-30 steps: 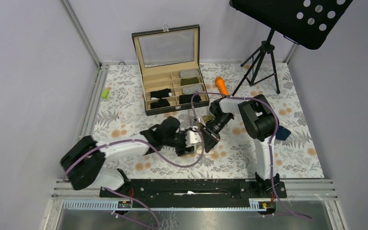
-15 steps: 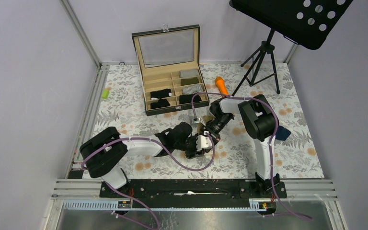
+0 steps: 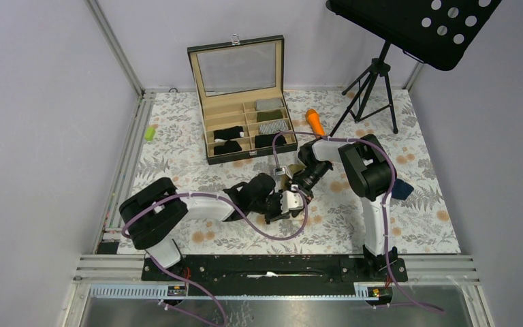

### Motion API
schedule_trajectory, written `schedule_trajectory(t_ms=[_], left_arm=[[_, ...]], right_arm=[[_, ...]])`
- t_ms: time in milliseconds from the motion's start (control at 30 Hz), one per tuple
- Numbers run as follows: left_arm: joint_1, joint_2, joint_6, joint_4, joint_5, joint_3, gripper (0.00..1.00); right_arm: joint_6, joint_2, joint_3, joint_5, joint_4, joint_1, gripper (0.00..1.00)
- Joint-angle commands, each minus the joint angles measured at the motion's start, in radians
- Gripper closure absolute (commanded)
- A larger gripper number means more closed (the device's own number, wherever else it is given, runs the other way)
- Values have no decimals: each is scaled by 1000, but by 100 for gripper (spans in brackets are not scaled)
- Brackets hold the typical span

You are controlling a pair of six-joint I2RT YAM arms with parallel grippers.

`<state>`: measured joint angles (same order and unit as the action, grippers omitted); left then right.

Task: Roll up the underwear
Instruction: Roll the underwear to the center of the board.

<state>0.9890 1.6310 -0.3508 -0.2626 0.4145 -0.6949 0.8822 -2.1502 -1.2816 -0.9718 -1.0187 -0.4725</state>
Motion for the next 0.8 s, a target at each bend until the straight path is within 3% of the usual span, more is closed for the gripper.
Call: schedule_trajectory(t_ms=[0, 167, 233, 333, 567, 767], left_arm=[[-12, 28, 5, 3, 65, -68, 91], [-30, 39, 10, 90, 120, -113, 100], [-33, 46, 23, 113, 140, -125, 100], [-37, 56, 79, 153, 183, -167, 100], [-50, 78, 205, 192, 280, -220, 100], [-72, 95, 265, 197, 316, -206, 100]], right_arm=[[2, 6, 6, 41, 18, 6, 73], [104, 20, -130, -84, -249, 47, 46], [129, 28, -157, -82, -304, 57, 43], [72, 51, -147, -57, -245, 78, 48], [-219, 70, -74, 49, 108, 126, 71], [-297, 44, -68, 126, 211, 123, 78]])
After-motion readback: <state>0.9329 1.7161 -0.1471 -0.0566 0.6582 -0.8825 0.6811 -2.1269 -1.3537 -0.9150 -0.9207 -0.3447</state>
